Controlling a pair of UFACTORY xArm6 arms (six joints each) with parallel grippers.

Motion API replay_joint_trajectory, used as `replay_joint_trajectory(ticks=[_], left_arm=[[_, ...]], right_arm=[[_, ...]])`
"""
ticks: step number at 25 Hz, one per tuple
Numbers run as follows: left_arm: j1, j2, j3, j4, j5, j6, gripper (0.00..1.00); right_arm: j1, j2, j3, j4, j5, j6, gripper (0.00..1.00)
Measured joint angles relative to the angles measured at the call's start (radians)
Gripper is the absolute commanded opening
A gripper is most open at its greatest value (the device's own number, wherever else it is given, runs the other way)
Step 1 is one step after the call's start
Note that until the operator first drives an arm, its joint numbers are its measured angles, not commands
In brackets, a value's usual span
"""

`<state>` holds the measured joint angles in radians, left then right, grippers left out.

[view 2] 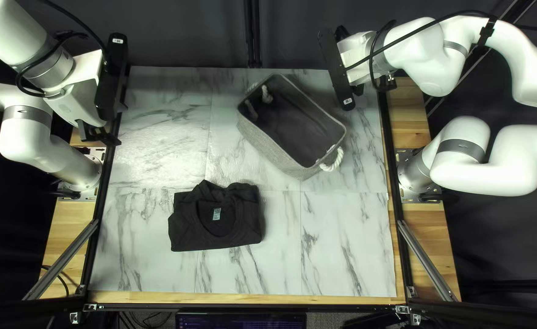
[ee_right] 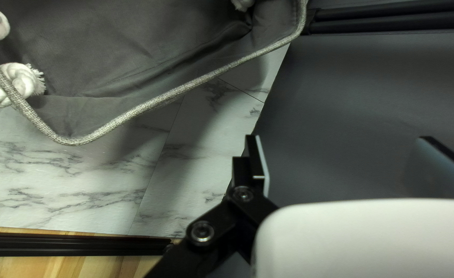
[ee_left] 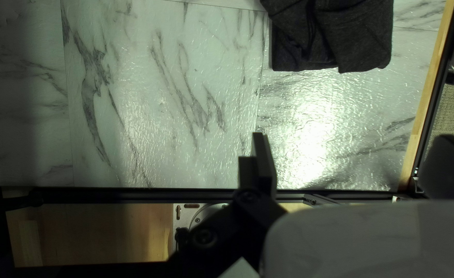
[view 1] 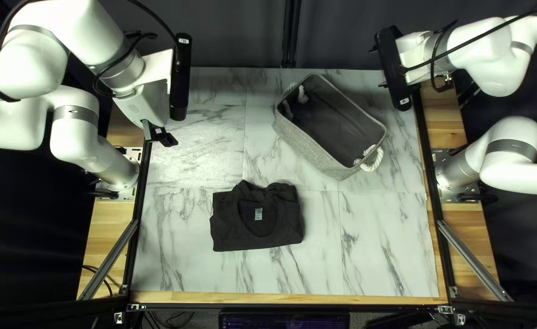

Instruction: Pick up a folded sweatshirt and place it into a fabric basket

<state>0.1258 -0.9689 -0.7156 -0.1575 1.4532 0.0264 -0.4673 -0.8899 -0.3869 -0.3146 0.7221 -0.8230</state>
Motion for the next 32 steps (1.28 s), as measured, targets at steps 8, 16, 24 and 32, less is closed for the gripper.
replay_joint_trajectory(ticks=[8,16,24,32], left_arm=[[0.000,0.000,0.000,0.000,0.000,0.000,1.00],[0.000,0.000,0.000,0.000,0.000,0.000,1.00],[0.000,0.000,0.000,0.000,0.000,0.000,1.00],[0.000,0.000,0.000,0.000,0.000,0.000,1.00]], right_arm=[[0.046,0.000,-0.021,-0.032,0.037,0.042,1.00],[0.483,0.054,-0.153,-0.245,0.288,0.455,1.00],[0.837,0.318,-0.332,-0.314,0.393,0.781,1.00],[0.783,0.357,-0.354,-0.100,0.300,0.500,1.00]])
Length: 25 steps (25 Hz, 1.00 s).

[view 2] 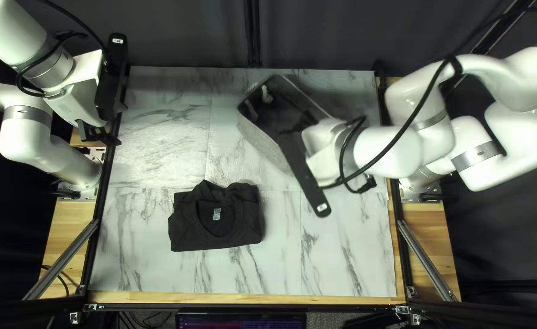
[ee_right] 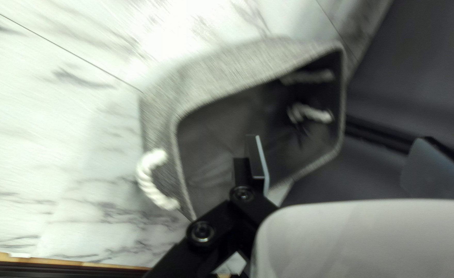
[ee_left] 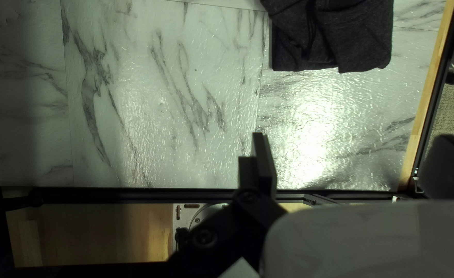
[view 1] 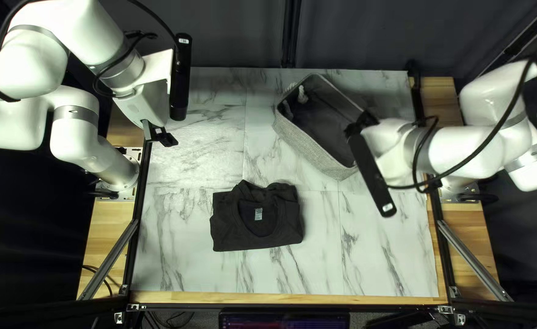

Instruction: Pick up a folded sweatshirt and place it into a fabric basket

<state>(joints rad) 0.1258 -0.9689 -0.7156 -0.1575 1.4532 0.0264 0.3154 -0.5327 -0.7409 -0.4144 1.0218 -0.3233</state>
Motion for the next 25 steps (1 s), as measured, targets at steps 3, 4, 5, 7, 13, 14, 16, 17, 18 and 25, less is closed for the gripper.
replay_joint_trajectory(ticks=[3,4,5,7,13,14,16,17,18,25], left_arm=[[0.000,0.000,0.000,0.000,0.000,0.000,1.00],[0.000,0.000,0.000,0.000,0.000,0.000,1.00],[0.000,0.000,0.000,0.000,0.000,0.000,1.00],[0.000,0.000,0.000,0.000,0.000,0.000,1.00],[0.000,0.000,0.000,0.000,0.000,0.000,1.00],[0.000,0.000,0.001,-0.001,0.000,0.000,1.00],[-0.015,0.002,0.010,0.000,-0.010,-0.006,1.00],[-0.043,0.010,0.025,0.001,-0.031,-0.014,1.00],[-0.068,0.022,0.041,0.003,-0.058,-0.021,1.00],[-0.214,0.104,0.181,-0.017,-0.278,-0.081,1.00]], right_arm=[[-0.007,-0.001,-0.001,0.015,-0.005,-0.020,1.00],[-0.007,-0.001,-0.001,0.015,-0.006,-0.021,1.00],[-0.007,-0.001,-0.001,0.016,-0.006,-0.022,1.00],[-0.007,-0.001,-0.001,0.016,-0.006,-0.022,1.00],[-0.006,-0.002,0.003,0.013,-0.007,-0.020,1.00],[-0.003,-0.003,0.012,0.010,-0.015,-0.014,1.00],[0.014,0.005,0.036,0.003,-0.039,0.018,1.00],[0.033,0.019,0.043,-0.001,-0.051,0.042,1.00],[0.053,0.038,0.045,-0.004,-0.060,0.064,1.00],[0.185,0.198,0.005,-0.010,-0.107,0.176,1.00]])
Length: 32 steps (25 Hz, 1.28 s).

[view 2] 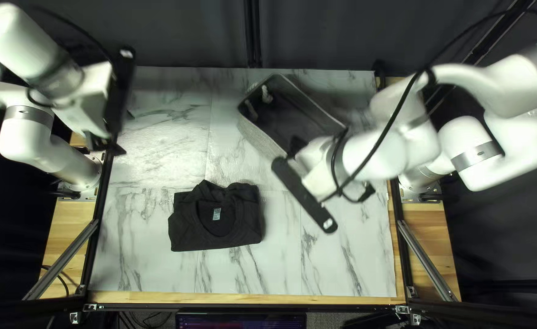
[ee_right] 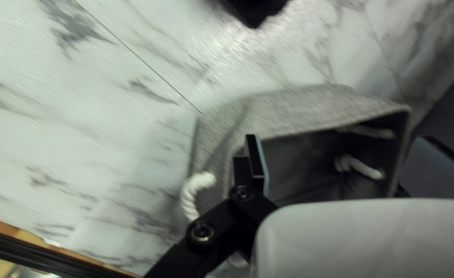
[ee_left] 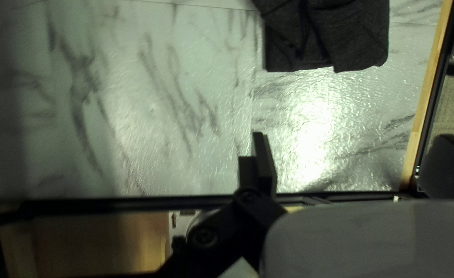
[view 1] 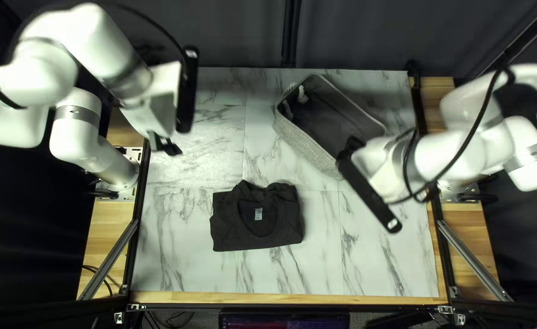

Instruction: Pick up a folded sweatshirt and place it into a fabric basket

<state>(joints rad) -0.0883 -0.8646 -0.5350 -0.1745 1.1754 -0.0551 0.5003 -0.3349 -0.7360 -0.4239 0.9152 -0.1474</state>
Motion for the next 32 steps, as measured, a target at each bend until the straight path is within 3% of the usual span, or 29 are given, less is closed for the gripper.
replay_joint_trajectory(ticks=[4,8,14,19,32], left_arm=[[-0.051,0.038,0.073,-0.044,-0.122,-0.107,1.00],[-0.051,0.063,0.136,-0.172,-0.216,-0.153,1.00],[-0.058,-0.010,0.278,-0.330,-0.370,-0.198,1.00],[-0.118,-0.021,0.354,-0.405,-0.511,-0.238,1.00],[-0.121,-0.018,0.358,-0.415,-0.523,-0.240,1.00]], right_arm=[[0.037,0.084,-0.012,-0.021,-0.037,0.016,1.00],[0.036,0.136,0.015,-0.090,-0.092,0.010,1.00],[0.005,0.186,0.036,-0.221,-0.138,0.027,1.00],[0.019,0.263,-0.007,-0.303,-0.167,0.085,1.00],[0.019,0.267,-0.009,-0.315,-0.186,0.085,1.00]])
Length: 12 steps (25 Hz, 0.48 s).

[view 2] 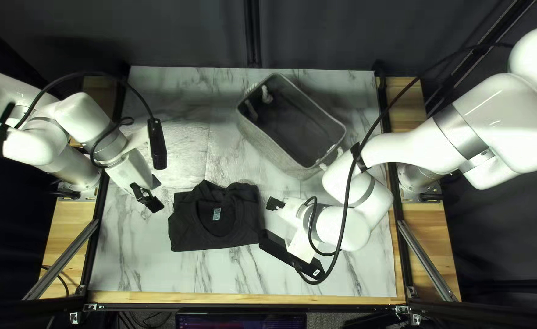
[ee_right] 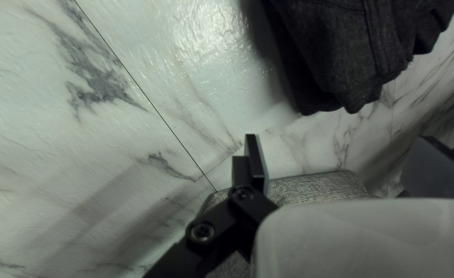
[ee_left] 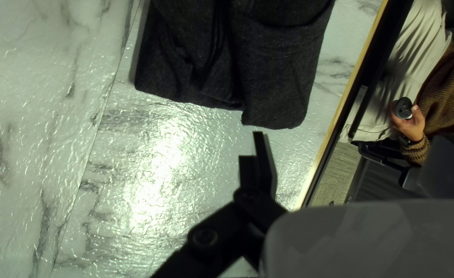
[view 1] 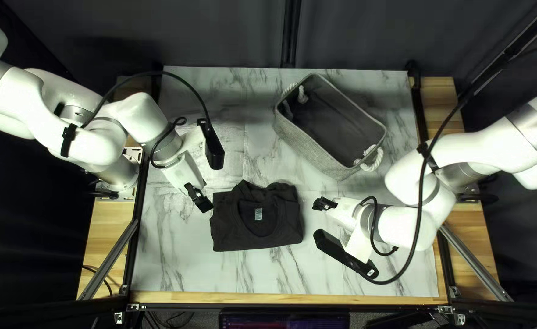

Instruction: Pick up a folded sweatshirt and place it into a fabric basket

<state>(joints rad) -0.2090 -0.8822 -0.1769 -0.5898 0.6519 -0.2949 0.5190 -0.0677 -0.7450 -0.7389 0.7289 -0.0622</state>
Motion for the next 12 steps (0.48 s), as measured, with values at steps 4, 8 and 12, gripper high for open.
replay_joint_trajectory(ticks=[4,8,12], left_arm=[[0.061,0.087,-0.049,-0.018,0.030,0.065,1.00],[0.138,0.224,-0.132,-0.057,0.071,0.183,1.00],[0.181,0.286,-0.166,-0.106,0.103,0.290,1.00]], right_arm=[[0.008,0.074,-0.008,-0.033,-0.040,0.047,1.00],[0.039,0.127,-0.021,-0.064,-0.060,0.101,1.00],[0.065,0.165,-0.053,-0.085,-0.050,0.126,1.00]])
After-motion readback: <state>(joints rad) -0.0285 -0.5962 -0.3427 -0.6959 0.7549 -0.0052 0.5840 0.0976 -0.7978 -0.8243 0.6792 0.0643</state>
